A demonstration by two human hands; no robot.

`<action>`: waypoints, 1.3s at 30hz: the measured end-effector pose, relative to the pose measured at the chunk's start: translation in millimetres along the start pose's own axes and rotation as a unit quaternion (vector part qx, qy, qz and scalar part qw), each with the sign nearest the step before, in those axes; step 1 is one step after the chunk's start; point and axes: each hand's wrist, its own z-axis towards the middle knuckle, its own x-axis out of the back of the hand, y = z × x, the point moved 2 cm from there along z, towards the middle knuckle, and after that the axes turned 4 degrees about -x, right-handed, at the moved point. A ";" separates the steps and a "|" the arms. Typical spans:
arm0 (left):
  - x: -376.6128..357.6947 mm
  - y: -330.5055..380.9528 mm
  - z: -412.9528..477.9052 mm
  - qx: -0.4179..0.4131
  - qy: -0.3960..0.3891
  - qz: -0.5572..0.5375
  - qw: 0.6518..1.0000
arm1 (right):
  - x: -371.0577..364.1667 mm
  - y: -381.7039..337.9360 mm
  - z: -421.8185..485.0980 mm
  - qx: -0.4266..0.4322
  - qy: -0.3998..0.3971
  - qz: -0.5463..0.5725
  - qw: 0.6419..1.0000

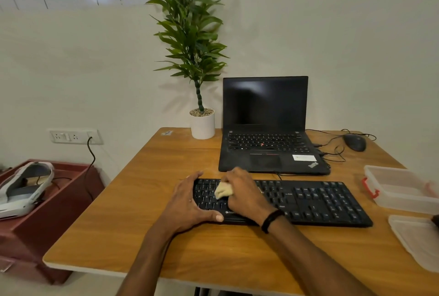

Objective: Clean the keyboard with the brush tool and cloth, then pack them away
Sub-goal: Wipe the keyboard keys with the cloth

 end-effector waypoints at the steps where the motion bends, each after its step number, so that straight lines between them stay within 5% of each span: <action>1: -0.8 0.4 0.0 -0.002 0.000 0.003 1.000 | 1.1 -1.9 -7.2 0.046 -0.034 0.025 0.998; 4: -3.2 -0.5 -0.8 0.000 -0.007 0.006 1.000 | 9.2 10.8 -14.7 0.095 -0.069 0.039 0.992; 8: -3.0 1.3 1.2 -0.001 -0.019 0.011 1.000 | 14.0 28.8 1.6 0.003 0.065 -0.051 0.997; 13: -2.6 -2.0 0.4 -0.007 -0.012 0.012 1.000 | 0.3 -1.7 -20.1 0.129 -0.032 0.003 0.991; 18: -3.9 1.6 2.7 -0.009 -0.012 0.010 1.000 | 7.8 21.1 0.0 0.022 0.080 -0.051 0.995; 23: -1.9 -1.5 -0.5 -0.014 -0.009 0.012 1.000 | -1.2 -3.5 -10.4 0.120 -0.032 0.005 0.992; 27: -2.1 1.8 2.0 -0.010 -0.016 0.008 1.000 | 5.8 13.4 5.4 0.026 0.066 -0.038 0.997; 32: -4.2 -1.8 -0.3 -0.009 -0.011 0.004 1.000 | -3.2 -0.4 -1.0 0.091 -0.030 0.045 0.994; 36: -4.9 1.4 2.8 -0.008 -0.017 0.008 1.000 | -6.6 -1.7 1.0 0.053 0.045 -0.005 0.998; 39: -0.2 0.6 2.7 -0.007 -0.011 0.012 1.000 | -14.6 -21.4 -1.2 0.095 0.022 -0.017 0.995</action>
